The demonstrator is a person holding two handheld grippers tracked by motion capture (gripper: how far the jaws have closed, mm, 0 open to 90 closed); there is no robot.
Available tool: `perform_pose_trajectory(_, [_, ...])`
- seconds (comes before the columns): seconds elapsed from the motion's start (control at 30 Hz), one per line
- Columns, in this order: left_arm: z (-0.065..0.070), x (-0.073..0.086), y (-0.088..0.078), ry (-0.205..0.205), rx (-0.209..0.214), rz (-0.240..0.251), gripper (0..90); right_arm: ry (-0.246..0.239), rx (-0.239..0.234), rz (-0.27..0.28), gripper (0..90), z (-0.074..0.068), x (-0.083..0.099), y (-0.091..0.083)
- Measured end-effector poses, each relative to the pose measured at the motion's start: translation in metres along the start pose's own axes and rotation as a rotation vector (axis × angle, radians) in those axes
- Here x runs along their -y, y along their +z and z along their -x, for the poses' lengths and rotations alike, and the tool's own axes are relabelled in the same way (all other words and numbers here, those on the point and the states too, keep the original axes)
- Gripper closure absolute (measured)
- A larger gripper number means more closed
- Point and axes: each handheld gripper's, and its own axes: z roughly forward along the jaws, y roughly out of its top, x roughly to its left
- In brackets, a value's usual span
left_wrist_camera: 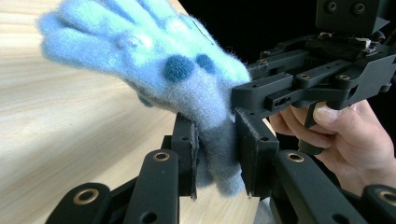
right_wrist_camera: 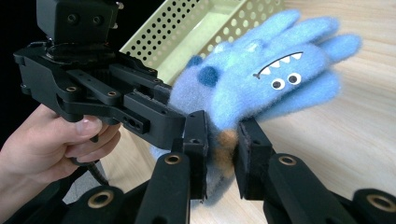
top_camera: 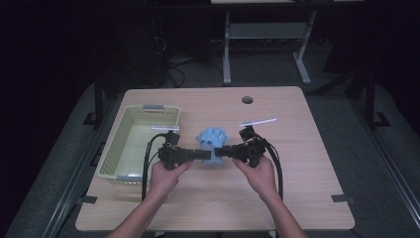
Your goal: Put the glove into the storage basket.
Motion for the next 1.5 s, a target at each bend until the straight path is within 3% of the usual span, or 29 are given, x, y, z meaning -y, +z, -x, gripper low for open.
perform_pose_trajectory(0.3, [0.0,-0.007,-0.018,0.025,-0.032,-0.001,70.2,-0.029,-0.012,0.002,76.4,-0.011,-0.011,0.011])
perform_pose_trajectory(0.77, [-0.007,-0.013,-0.035,0.005,-0.039,0.02,70.7,-0.019,-0.057,0.017,76.4,-0.013,-0.024,0.024])
perform_pose_trajectory(1.3, [-0.016,-0.017,-0.065,-0.016,-0.053,0.034,71.1,-0.037,-0.084,0.015,76.4,-0.029,-0.038,0.045])
perform_pose_trajectory(1.5, [-0.023,-0.017,-0.078,-0.03,-0.034,0.029,71.4,-0.042,-0.096,0.005,76.4,-0.037,-0.042,0.055])
